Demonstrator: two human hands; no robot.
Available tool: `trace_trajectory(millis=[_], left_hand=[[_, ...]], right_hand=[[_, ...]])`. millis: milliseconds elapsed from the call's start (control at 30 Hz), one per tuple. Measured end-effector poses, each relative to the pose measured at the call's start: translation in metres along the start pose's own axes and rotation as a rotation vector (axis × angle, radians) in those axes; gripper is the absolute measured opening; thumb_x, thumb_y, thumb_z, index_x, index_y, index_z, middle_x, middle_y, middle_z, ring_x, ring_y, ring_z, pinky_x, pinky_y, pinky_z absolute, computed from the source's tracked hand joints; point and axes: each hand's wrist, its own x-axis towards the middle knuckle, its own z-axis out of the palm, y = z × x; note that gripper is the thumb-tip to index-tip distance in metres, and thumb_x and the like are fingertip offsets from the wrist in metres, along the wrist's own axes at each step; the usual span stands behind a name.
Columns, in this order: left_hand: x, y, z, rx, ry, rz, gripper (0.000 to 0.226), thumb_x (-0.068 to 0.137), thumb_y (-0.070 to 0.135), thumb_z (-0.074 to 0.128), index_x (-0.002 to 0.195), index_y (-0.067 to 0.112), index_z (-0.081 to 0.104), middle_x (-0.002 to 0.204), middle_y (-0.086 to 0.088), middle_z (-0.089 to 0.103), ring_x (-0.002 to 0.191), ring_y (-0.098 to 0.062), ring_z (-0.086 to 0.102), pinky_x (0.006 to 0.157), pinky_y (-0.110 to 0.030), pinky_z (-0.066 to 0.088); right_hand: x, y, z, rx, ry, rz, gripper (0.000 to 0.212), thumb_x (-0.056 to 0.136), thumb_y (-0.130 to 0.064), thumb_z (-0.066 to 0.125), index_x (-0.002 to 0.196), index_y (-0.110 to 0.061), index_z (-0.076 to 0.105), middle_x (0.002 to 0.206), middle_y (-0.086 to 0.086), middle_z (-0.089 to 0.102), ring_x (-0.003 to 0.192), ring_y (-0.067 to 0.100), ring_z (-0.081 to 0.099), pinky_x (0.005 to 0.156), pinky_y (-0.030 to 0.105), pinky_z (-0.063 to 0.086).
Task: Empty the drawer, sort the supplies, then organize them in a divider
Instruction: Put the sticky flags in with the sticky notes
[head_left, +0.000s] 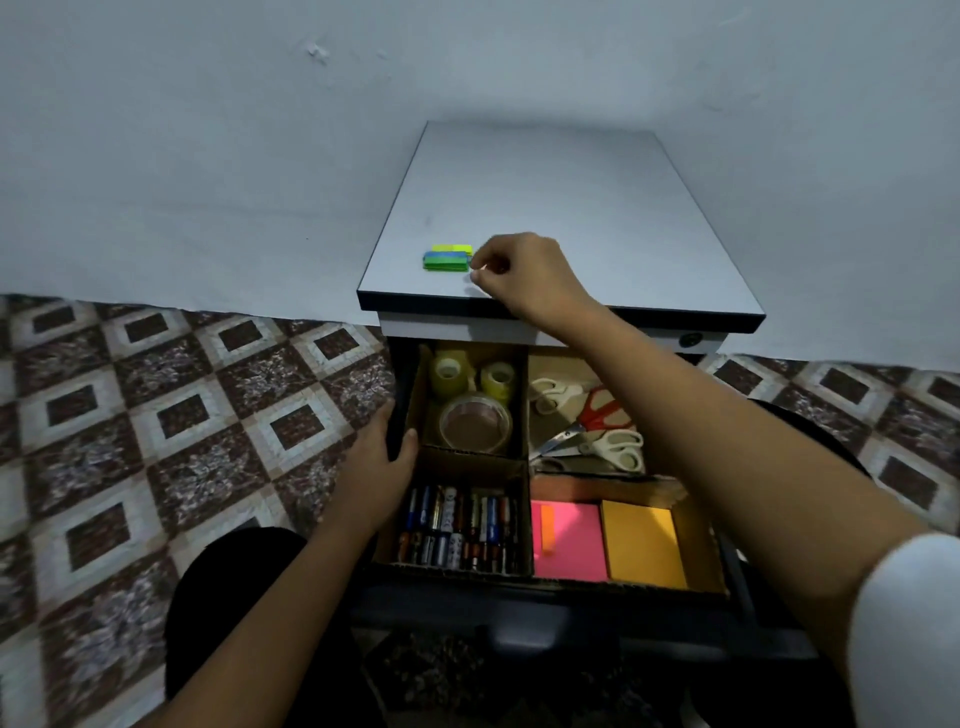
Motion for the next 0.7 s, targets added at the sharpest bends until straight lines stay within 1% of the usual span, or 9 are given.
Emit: trace_trajectory(millis=[100,200,333,400,500,700], left_hand=[[0.001,0.000,0.001,-0.003,0.009,0.004,0.056,0.097,0.036,0.045,0.147,0.020,0.026,0.149,-0.007,0.036,0.134,-0.023,0.037,0.109,-0.038,0.034],[0.001,0.000,0.000,-0.011,0.017,0.009,0.055,0.097,0.034,0.045,0.147,0.019,0.027,0.149,-0.007,0.037,0.134,-0.022,0.038,0.107,-0.034,0.033],[0.002,0.000,0.001,-0.026,0.012,0.013,0.054,0.097,0.034,0.046,0.146,0.019,0.029,0.146,-0.007,0.041,0.131,-0.022,0.041,0.103,-0.032,0.036],[0.002,0.000,0.001,-0.021,0.016,0.017,0.055,0.097,0.034,0.045,0.147,0.019,0.028,0.147,-0.005,0.039,0.132,-0.021,0.040,0.103,-0.029,0.034],[0.001,0.002,0.000,-0.017,0.022,0.009,0.054,0.097,0.033,0.045,0.147,0.020,0.028,0.148,-0.005,0.037,0.133,-0.020,0.038,0.100,-0.025,0.031],[0.001,0.004,0.000,-0.028,0.017,0.002,0.054,0.097,0.033,0.045,0.147,0.020,0.027,0.149,-0.005,0.036,0.134,-0.020,0.037,0.101,-0.026,0.032]], right_hand=[[0.026,0.001,0.006,-0.111,-0.031,-0.045,0.026,0.089,-0.017,0.056,0.112,-0.011,0.067,0.111,0.012,0.064,0.104,0.024,0.056,0.083,0.027,0.040],[0.042,0.000,0.014,-0.180,-0.055,-0.057,0.028,0.092,-0.020,0.054,0.116,-0.013,0.066,0.116,0.015,0.060,0.109,0.026,0.054,0.086,0.028,0.040],[0.050,0.001,0.024,-0.255,-0.100,-0.091,0.029,0.093,-0.022,0.053,0.118,-0.015,0.065,0.119,0.014,0.055,0.108,0.026,0.053,0.080,0.027,0.037],[0.051,0.003,0.027,-0.286,-0.092,-0.102,0.029,0.093,-0.022,0.053,0.118,-0.015,0.066,0.117,0.013,0.054,0.105,0.026,0.053,0.076,0.026,0.036],[0.052,0.006,0.029,-0.308,-0.073,-0.103,0.029,0.092,-0.020,0.052,0.117,-0.016,0.067,0.116,0.013,0.054,0.103,0.026,0.054,0.075,0.025,0.035],[0.048,0.006,0.028,-0.310,-0.073,-0.121,0.029,0.090,-0.017,0.051,0.113,-0.015,0.068,0.114,0.012,0.056,0.100,0.027,0.054,0.074,0.027,0.039]])
